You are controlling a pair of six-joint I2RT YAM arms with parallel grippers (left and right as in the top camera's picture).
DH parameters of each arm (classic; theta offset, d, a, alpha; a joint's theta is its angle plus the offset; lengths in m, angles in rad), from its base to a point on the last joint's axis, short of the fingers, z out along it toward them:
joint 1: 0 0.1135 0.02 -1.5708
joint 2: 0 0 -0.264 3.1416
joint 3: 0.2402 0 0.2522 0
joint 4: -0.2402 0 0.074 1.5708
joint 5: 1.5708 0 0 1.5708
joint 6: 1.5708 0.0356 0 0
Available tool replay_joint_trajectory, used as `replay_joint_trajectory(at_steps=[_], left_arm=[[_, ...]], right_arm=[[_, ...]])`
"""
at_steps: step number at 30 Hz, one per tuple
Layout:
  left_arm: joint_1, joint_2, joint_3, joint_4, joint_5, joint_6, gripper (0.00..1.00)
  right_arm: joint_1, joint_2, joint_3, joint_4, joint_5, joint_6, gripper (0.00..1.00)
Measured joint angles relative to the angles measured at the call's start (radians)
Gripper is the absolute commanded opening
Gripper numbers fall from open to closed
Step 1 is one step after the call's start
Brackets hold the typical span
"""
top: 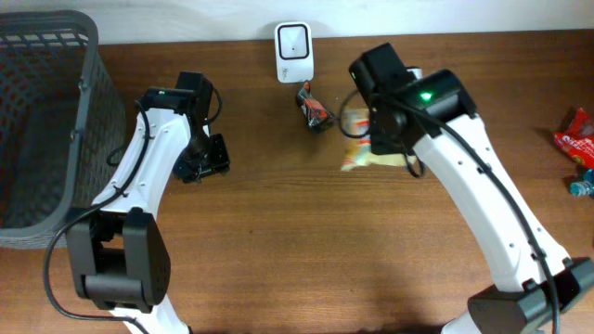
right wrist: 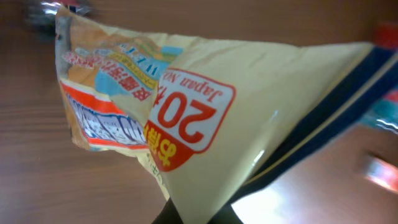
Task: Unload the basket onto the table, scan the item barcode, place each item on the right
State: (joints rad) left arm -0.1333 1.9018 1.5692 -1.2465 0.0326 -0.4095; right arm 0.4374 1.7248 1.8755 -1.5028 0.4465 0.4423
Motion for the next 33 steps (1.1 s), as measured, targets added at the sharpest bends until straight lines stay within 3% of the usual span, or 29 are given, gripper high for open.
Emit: replay_joint_trajectory(at_steps=[6, 12, 13, 14, 16, 17, 18, 22, 24, 26, 27, 29, 30, 31, 32, 33], left_arm=[[0.000, 0.000, 0.000, -0.004, 0.000, 0.001, 0.53], [0.000, 0.000, 0.000, -0.004, 0.000, 0.001, 0.53], [0.000, 0.000, 0.000, -0.004, 0.000, 0.001, 0.54], [0.000, 0.000, 0.000, -0.003, 0.000, 0.001, 0.55], [0.000, 0.000, 0.000, -0.003, 0.000, 0.001, 0.56], [0.000, 0.000, 0.000, -0.003, 0.000, 0.001, 0.58], [0.000, 0.000, 0.000, -0.003, 0.000, 0.001, 0.59], [0.000, 0.000, 0.000, -0.002, 0.000, 0.001, 0.59], [0.000, 0.000, 0.000, -0.003, 0.000, 0.001, 0.48], [0.000, 0.000, 0.000, -0.002, 0.016, 0.002, 0.20], [-0.004, 0.000, 0.000, -0.003, 0.051, 0.005, 0.18], [-0.023, 0.000, 0.000, 0.012, 0.090, 0.007, 0.16], [-0.050, 0.000, 0.000, 0.032, 0.114, 0.009, 0.16], [-0.089, 0.000, 0.000, 0.051, 0.143, 0.009, 0.22], [-0.128, 0.000, 0.000, 0.076, 0.166, 0.009, 0.30], [-0.152, 0.000, 0.000, 0.104, 0.178, 0.008, 0.30]], right_arm=[[0.000, 0.164, -0.140, -0.062, 0.265, 0.115, 0.04], [0.047, 0.321, -0.154, -0.079, 0.302, 0.168, 0.08], [0.077, 0.324, -0.154, -0.046, 0.276, 0.176, 0.17], [0.118, 0.325, -0.153, -0.018, 0.241, 0.179, 0.36], [0.191, 0.326, -0.138, 0.021, 0.170, 0.184, 0.46], [0.228, 0.328, -0.121, 0.064, 0.094, 0.182, 0.70], [0.249, 0.329, -0.108, 0.103, 0.027, 0.165, 0.70], [0.254, 0.341, -0.016, 0.186, -0.348, 0.043, 0.99], [0.248, 0.341, 0.050, 0.169, -0.431, 0.009, 0.99], [0.216, 0.349, 0.169, 0.080, -0.507, -0.054, 0.98], [0.158, 0.346, 0.243, 0.022, -0.533, -0.105, 0.95], [0.083, 0.344, 0.258, -0.038, -0.550, -0.160, 0.70], [0.021, 0.345, 0.248, -0.082, -0.554, -0.211, 0.43], [-0.033, 0.345, 0.235, -0.096, -0.554, -0.230, 0.29], [-0.083, 0.344, 0.204, -0.096, -0.557, -0.260, 0.25], [-0.114, 0.344, 0.171, -0.090, -0.560, -0.270, 0.18]])
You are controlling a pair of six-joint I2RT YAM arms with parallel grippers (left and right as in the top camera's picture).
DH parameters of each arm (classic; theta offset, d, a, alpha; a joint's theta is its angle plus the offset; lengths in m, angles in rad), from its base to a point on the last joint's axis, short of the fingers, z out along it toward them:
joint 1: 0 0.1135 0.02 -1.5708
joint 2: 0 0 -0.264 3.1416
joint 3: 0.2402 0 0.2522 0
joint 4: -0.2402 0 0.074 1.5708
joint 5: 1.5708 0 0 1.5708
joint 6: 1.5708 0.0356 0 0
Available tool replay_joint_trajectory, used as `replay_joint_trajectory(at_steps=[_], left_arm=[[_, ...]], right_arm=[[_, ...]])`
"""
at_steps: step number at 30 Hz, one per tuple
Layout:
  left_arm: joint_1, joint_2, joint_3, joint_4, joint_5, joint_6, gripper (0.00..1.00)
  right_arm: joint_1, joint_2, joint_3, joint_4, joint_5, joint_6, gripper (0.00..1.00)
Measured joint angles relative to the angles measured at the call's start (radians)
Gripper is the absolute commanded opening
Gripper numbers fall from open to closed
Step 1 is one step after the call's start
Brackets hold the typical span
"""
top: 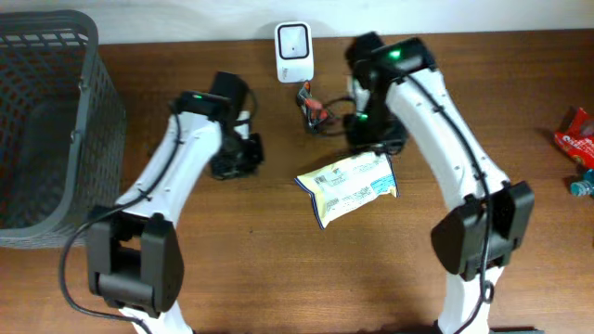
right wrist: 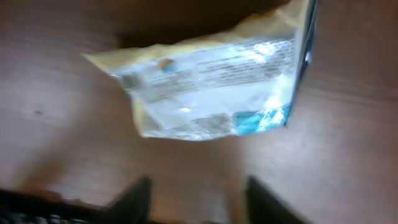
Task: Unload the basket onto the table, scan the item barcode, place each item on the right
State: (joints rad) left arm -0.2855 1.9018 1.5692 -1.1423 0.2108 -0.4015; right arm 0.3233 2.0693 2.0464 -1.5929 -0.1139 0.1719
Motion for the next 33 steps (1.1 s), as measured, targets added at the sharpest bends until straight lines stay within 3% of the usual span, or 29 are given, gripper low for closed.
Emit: replay_joint_trajectory(at_steps=[1, 4, 11, 20, 25, 28, 31, 33], left_arm=[[-0.046, 0.000, 0.000, 0.043, 0.019, 0.003, 0.19], [-0.164, 0.000, 0.000, 0.143, 0.051, -0.008, 0.00], [-0.209, 0.060, 0.002, 0.306, 0.116, -0.092, 0.00], [-0.279, 0.229, 0.002, 0.431, 0.125, -0.098, 0.00], [-0.256, 0.237, 0.025, 0.303, -0.045, -0.098, 0.00], [-0.164, 0.260, 0.100, 0.148, -0.146, -0.096, 0.00], [-0.099, 0.281, 0.294, -0.014, -0.138, -0.089, 0.00], [-0.099, 0.277, 0.378, -0.093, -0.037, -0.056, 0.00]], right_arm=[[-0.054, 0.001, -0.080, 0.038, -0.005, -0.019, 0.04], [-0.153, 0.004, -0.226, 0.133, -0.098, -0.085, 0.04], [-0.289, 0.009, -0.501, 0.405, -0.274, -0.181, 0.04], [-0.280, 0.009, -0.569, 0.550, -0.349, -0.183, 0.04], [-0.251, 0.009, -0.570, 0.520, -0.319, -0.122, 0.04], [-0.243, 0.009, -0.571, 0.512, -0.319, -0.080, 0.04], [-0.198, 0.009, -0.573, 0.509, -0.380, -0.065, 0.04], [-0.172, 0.009, -0.567, 0.509, -0.407, -0.063, 0.04]])
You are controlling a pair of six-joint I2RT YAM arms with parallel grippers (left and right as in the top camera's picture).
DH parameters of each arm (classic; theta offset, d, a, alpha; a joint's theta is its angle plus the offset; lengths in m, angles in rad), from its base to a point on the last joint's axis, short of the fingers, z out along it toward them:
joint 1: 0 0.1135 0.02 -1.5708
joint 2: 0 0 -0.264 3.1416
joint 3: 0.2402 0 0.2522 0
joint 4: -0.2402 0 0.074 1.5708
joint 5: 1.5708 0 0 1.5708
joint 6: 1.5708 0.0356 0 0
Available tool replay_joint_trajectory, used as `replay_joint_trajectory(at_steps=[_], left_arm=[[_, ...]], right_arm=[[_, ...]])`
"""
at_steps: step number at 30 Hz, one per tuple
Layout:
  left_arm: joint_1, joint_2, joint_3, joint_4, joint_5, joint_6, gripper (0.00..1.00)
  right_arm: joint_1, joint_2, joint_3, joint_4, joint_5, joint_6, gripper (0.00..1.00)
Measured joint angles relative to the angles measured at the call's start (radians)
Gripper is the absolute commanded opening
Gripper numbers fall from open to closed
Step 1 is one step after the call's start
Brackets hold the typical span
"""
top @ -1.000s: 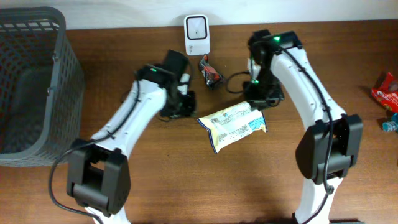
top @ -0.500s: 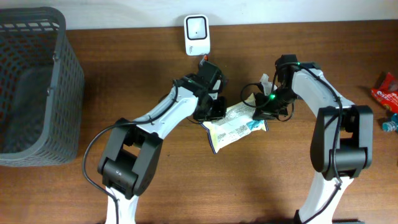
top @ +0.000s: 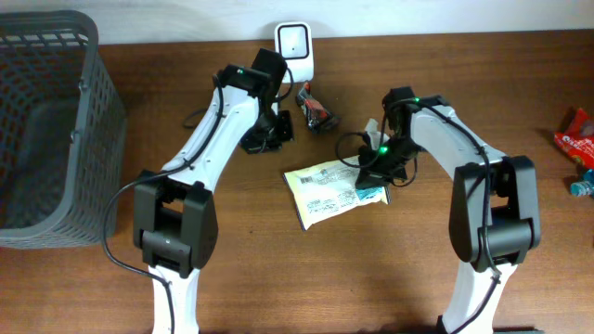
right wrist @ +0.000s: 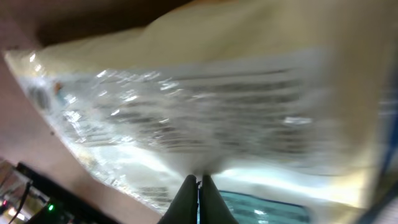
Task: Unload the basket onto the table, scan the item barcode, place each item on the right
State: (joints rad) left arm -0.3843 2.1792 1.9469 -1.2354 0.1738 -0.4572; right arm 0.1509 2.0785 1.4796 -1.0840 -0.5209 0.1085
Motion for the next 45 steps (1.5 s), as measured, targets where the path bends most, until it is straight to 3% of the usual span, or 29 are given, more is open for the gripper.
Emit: replay_joint_trajectory(at_steps=[4, 8, 12, 15, 20, 24, 28, 33, 41, 45], left_arm=[[-0.089, 0.000, -0.049, -0.056, 0.127, 0.042, 0.00], [-0.187, 0.000, -0.283, 0.182, 0.247, 0.045, 0.00], [-0.189, 0.003, -0.396, 0.283, 0.303, 0.003, 0.00], [-0.150, -0.001, -0.398, 0.237, 0.261, -0.009, 0.00], [-0.028, -0.007, -0.342, 0.032, 0.020, -0.011, 0.00], [0.015, -0.002, -0.170, -0.097, -0.053, -0.007, 0.00], [0.009, -0.002, -0.105, -0.078, -0.060, -0.007, 0.00], [0.100, -0.002, -0.104, -0.010, -0.090, -0.007, 0.00], [0.123, -0.002, -0.104, -0.049, -0.103, -0.007, 0.00], [0.121, -0.001, -0.104, -0.055, -0.065, -0.002, 0.00]], right_arm=[[-0.039, 0.000, 0.058, 0.008, -0.003, 0.000, 0.04], [-0.076, 0.000, 0.059, -0.010, 0.053, -0.005, 0.04], [-0.056, -0.001, 0.043, -0.011, 0.091, -0.008, 0.04], [-0.036, -0.001, -0.005, -0.008, 0.161, 0.034, 0.04], [-0.031, -0.001, -0.002, -0.056, 0.296, 0.160, 0.04], [-0.032, -0.005, 0.118, -0.135, 0.203, 0.130, 0.04], [-0.004, -0.015, 0.144, -0.124, -0.071, -0.003, 0.04], [0.176, -0.014, 0.060, 0.021, -0.155, -0.024, 0.04], [0.200, -0.013, -0.089, 0.195, 0.014, 0.190, 0.04], [0.154, -0.013, -0.099, 0.293, 0.080, 0.200, 0.04]])
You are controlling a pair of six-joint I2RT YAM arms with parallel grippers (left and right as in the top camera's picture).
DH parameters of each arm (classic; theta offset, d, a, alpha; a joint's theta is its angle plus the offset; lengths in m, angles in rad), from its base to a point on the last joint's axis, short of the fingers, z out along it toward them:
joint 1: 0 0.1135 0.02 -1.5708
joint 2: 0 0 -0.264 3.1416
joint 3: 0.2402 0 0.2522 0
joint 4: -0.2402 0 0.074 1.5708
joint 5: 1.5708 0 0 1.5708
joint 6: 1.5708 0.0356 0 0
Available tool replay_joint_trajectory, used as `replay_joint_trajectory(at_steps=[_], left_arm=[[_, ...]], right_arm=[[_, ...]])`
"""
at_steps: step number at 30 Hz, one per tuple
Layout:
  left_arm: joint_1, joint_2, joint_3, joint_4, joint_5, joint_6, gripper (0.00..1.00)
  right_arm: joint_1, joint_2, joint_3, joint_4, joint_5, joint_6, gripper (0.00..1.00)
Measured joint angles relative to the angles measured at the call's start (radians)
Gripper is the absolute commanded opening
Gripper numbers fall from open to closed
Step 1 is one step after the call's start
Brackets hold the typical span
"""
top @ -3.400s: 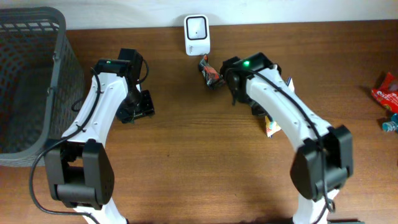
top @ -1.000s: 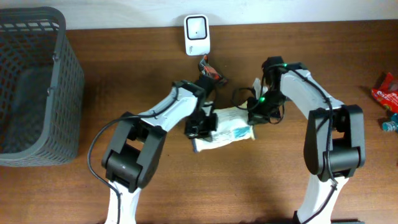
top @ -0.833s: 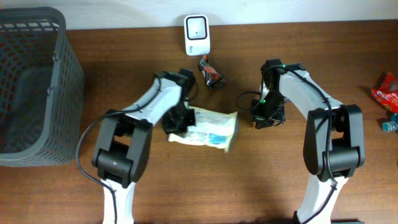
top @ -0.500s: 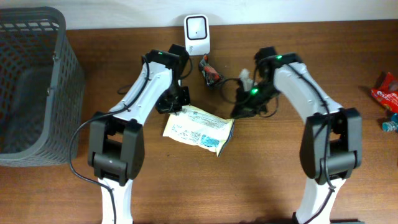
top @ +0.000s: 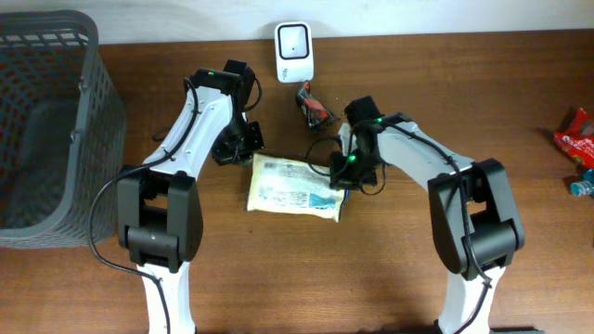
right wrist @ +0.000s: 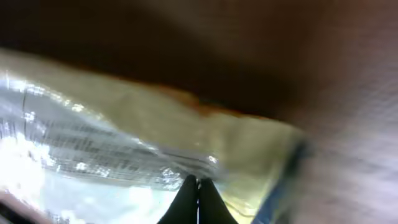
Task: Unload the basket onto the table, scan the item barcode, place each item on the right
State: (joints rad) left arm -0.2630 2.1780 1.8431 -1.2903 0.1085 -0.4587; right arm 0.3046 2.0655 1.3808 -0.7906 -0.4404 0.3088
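Note:
A pale yellow snack packet [top: 290,186] lies flat on the brown table, its printed back face up. My right gripper [top: 346,174] sits at the packet's right end. In the right wrist view its fingers [right wrist: 198,186] are pressed together on the shiny film of the packet [right wrist: 112,155]. The left gripper [top: 238,146] hangs just beyond the packet's upper left corner, apart from it; its jaws are too dark to read. The white scanner [top: 294,41] stands at the table's back edge.
A grey mesh basket [top: 88,111] fills the far left. A small dark and red item [top: 316,108] lies just in front of the scanner. Red packaging [top: 577,133] and a blue thing [top: 583,186] sit at the right edge.
The packet now lies further left and turned nearly level, with my right gripper still at its right end. The left gripper has moved from beside the scanner down to the packet's upper left corner.
My right gripper first held the packet up near the scanner, front face toward the wrist camera. Then the packet lay on the table back side up with the right gripper open above it. Then the gripper was shut on its right end, and now the packet lies further left.

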Motion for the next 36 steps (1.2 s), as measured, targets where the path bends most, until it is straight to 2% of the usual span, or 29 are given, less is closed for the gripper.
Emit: replay_joint_trajectory(at_steps=[3, 6, 9, 12, 14, 19, 23, 27, 29, 30, 32, 33, 36], left_arm=[[-0.024, 0.000, 0.000, 0.002, 0.050, 0.048, 0.00], [-0.054, 0.000, 0.000, 0.001, 0.071, 0.074, 0.00], [-0.055, 0.005, 0.032, -0.043, 0.119, 0.155, 0.00], [-0.054, 0.005, 0.048, -0.126, 0.158, 0.212, 0.00], [-0.055, 0.005, -0.002, -0.113, 0.170, 0.222, 0.00], [-0.056, 0.008, -0.249, 0.076, 0.171, 0.207, 0.00], [-0.050, 0.004, -0.296, 0.080, 0.026, 0.089, 0.00], [-0.002, 0.005, -0.285, 0.022, -0.093, 0.031, 0.00], [0.022, 0.010, -0.222, -0.047, -0.130, 0.019, 0.00], [0.023, 0.020, -0.143, -0.127, -0.132, 0.016, 0.00], [0.013, 0.019, -0.029, -0.161, -0.098, 0.021, 0.00], [-0.001, 0.018, 0.003, -0.149, -0.026, 0.048, 0.00], [-0.067, 0.018, -0.010, -0.116, 0.123, 0.113, 0.00]], right_arm=[[-0.030, 0.000, 0.008, 0.000, 0.086, -0.034, 0.04], [-0.034, 0.006, 0.121, -0.171, 0.146, -0.056, 0.05], [-0.034, 0.008, 0.254, -0.310, 0.144, -0.060, 0.04], [-0.034, 0.008, 0.267, -0.354, 0.075, -0.063, 0.04], [-0.026, 0.008, 0.222, -0.333, 0.046, -0.066, 0.04], [0.052, 0.010, 0.042, -0.156, -0.001, -0.034, 0.04], [0.053, 0.008, 0.019, -0.168, 0.094, 0.032, 0.04], [0.018, 0.008, 0.051, -0.285, 0.278, 0.055, 0.04], [-0.002, 0.019, 0.144, -0.404, 0.317, 0.051, 0.05], [-0.006, 0.021, 0.213, -0.460, 0.320, 0.042, 0.08], [-0.004, 0.018, 0.333, -0.516, 0.275, -0.016, 0.09], [0.005, 0.013, 0.363, -0.531, 0.226, -0.055, 0.04], [0.032, 0.012, 0.336, -0.537, 0.146, -0.116, 0.04]])
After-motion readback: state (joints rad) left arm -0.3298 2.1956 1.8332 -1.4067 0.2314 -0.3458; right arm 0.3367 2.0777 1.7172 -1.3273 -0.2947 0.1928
